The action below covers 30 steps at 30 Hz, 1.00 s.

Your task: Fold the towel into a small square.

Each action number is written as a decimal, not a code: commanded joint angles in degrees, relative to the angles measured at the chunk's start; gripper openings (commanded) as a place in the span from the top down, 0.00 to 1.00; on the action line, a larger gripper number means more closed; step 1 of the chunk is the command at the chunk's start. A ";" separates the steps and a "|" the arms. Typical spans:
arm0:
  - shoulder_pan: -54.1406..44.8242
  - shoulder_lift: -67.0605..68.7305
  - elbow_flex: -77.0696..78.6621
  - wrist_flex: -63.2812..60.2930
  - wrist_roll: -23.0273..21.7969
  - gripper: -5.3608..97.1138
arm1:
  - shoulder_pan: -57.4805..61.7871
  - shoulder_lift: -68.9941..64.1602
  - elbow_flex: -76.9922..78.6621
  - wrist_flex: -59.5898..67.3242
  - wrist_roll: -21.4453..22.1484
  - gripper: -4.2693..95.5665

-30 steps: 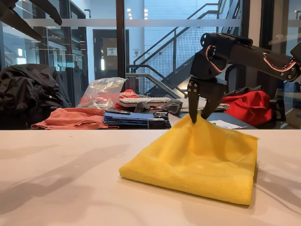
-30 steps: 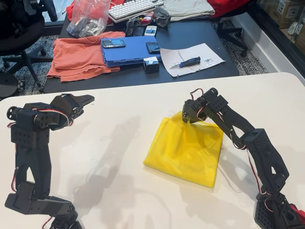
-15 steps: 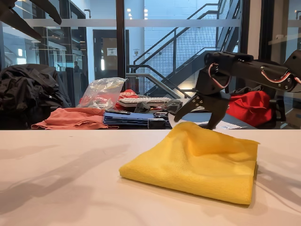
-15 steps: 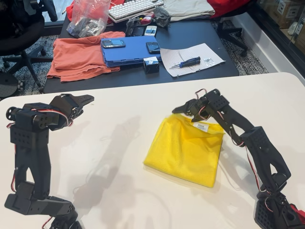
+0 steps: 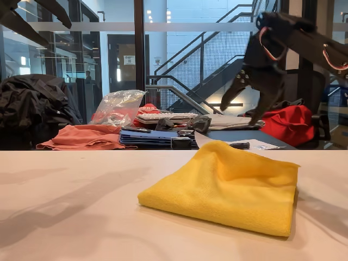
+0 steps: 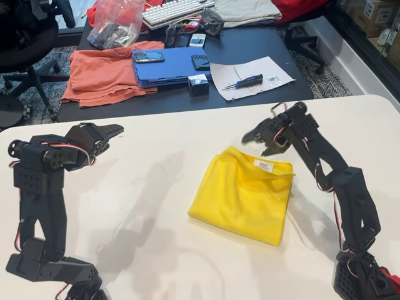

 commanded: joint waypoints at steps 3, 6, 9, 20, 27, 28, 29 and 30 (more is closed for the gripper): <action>-5.01 -1.14 -1.49 0.00 0.26 0.96 | 0.00 0.62 -0.70 -0.35 0.09 0.74; -7.38 -6.50 -1.76 -5.54 0.09 0.90 | 0.00 0.70 -0.70 -0.35 0.09 0.74; -7.56 -11.51 -1.76 -13.62 0.09 0.96 | 0.00 0.70 -1.05 -0.35 0.09 0.74; 5.62 -21.09 -0.79 -27.69 -9.84 0.95 | -0.09 0.70 -1.05 -0.35 0.09 0.74; 8.09 -18.98 -3.60 -24.61 -11.43 0.95 | 0.00 -0.09 -1.23 -0.35 0.09 0.74; 8.61 -17.49 -4.92 -25.31 -11.43 0.95 | 0.00 -0.09 -1.23 -0.35 0.09 0.74; 9.14 -16.17 -6.42 -26.02 -11.25 0.95 | 0.00 -0.09 -1.23 -0.35 0.09 0.74; 9.40 -14.94 -8.00 -26.72 -10.99 0.95 | 0.00 0.09 -1.23 -0.35 0.09 0.74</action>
